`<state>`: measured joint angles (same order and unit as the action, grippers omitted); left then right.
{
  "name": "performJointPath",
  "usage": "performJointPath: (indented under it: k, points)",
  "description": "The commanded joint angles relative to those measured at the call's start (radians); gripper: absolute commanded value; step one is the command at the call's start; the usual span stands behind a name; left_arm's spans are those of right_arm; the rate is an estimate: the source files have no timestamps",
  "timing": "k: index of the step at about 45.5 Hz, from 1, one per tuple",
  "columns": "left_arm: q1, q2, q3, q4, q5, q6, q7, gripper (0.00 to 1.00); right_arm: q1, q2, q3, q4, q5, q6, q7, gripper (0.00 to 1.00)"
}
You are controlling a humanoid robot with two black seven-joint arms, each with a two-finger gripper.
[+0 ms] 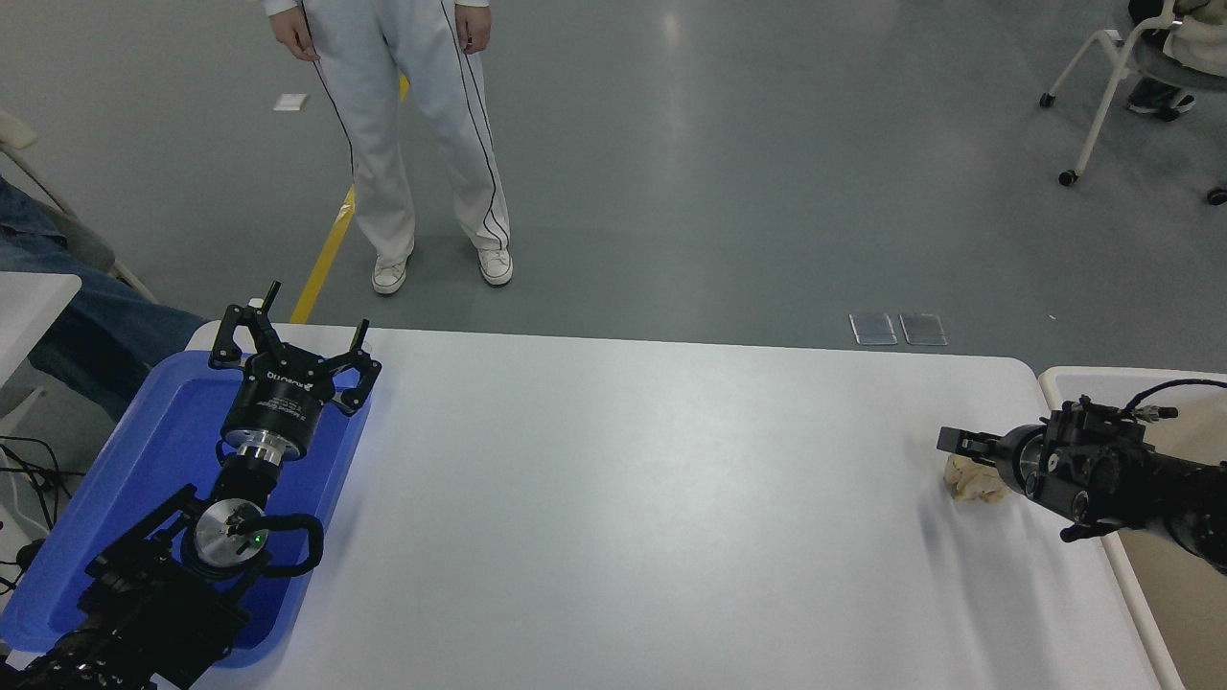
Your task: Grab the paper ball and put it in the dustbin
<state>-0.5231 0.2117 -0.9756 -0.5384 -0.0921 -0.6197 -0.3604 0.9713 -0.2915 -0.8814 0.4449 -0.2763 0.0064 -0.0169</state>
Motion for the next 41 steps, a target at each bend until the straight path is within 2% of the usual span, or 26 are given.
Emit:
performJointPath:
  k: [1,9,12,15,19,30,41]
  points:
    - [0.0,0.0,0.0,0.0,0.0,0.0,0.0,1.0,-0.02,0.009,0.002,-0.012,0.002,-0.023,0.0,0.98]
    - [0.0,0.0,0.0,0.0,0.0,0.0,0.0,1.0,-0.026,0.02,0.002,-0.012,0.003,-0.029,0.0,0.96]
    - [0.0,0.0,0.0,0.0,0.0,-0.002,0.0,1.0,-0.026,0.02,0.002,-0.012,0.005,-0.029,0.0,0.93]
    - [0.0,0.0,0.0,0.0,0.0,0.0,0.0,1.0,-0.029,0.02,0.002,-0.011,0.012,-0.029,0.0,0.84]
    - [0.0,0.0,0.0,0.0,0.0,0.0,0.0,1.0,-0.036,0.02,0.002,-0.011,0.016,-0.028,0.0,0.69]
    - [0.0,0.0,0.0,0.0,0.0,-0.002,0.0,1.0,-0.04,0.014,0.053,0.005,0.019,-0.011,0.0,0.02]
    - [0.0,0.0,0.0,0.0,0.0,-0.002,0.0,1.0,-0.022,-0.006,0.082,0.069,0.039,-0.009,0.0,0.0]
